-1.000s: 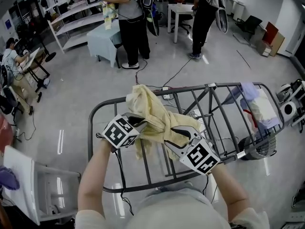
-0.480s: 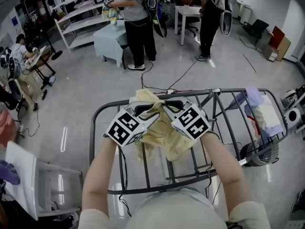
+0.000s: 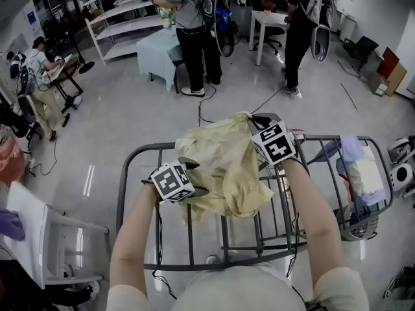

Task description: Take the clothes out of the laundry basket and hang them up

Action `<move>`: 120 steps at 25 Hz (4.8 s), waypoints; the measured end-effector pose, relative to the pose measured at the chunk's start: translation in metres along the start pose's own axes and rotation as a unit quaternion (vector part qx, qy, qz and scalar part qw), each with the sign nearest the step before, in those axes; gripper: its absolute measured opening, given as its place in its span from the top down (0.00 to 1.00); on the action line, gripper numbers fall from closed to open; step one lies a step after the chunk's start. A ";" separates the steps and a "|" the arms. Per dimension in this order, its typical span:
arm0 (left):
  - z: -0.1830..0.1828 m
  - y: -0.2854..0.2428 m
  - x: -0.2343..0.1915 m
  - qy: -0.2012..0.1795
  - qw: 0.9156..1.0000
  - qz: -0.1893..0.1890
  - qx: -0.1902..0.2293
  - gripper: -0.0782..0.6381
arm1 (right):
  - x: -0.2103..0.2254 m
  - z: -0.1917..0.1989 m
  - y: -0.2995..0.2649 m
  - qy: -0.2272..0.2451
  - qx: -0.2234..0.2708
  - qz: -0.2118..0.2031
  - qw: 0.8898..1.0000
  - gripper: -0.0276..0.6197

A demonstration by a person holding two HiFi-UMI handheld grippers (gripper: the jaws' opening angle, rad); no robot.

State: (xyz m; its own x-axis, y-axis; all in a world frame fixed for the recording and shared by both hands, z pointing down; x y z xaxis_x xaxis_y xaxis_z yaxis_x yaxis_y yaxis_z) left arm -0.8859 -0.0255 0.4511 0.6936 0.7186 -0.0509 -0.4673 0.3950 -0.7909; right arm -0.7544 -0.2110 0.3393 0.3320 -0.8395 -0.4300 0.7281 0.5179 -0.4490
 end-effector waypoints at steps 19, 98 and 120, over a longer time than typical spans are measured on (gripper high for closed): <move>0.058 0.078 0.116 0.034 0.994 -0.101 0.021 0.82 | 0.042 0.052 -0.060 -0.063 -0.081 0.090 0.991 0.92; 0.060 0.082 0.333 0.229 0.886 -0.185 0.358 0.88 | -0.277 0.104 0.365 -0.224 0.147 0.070 0.961 0.95; -0.011 -0.001 0.527 0.267 0.853 -0.235 0.382 0.88 | -0.268 0.204 0.539 -0.166 0.187 0.039 0.967 0.95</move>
State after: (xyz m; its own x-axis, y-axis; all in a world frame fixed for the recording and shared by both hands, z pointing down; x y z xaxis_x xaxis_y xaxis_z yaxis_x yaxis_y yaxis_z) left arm -0.5143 0.3463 0.4186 0.9583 0.0954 -0.2694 -0.1479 0.9721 -0.1818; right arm -0.3288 0.2598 0.3730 0.5233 -0.8391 -0.1484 0.8389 0.5379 -0.0833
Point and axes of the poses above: the fingertips, and each gripper's own axes: y backward along the fingers, x to its right, z out of its underside, the point moved 7 cm from there along y, backward along the fingers, and after that the axes turned 4 degrees about y, right-handed, at the moved point
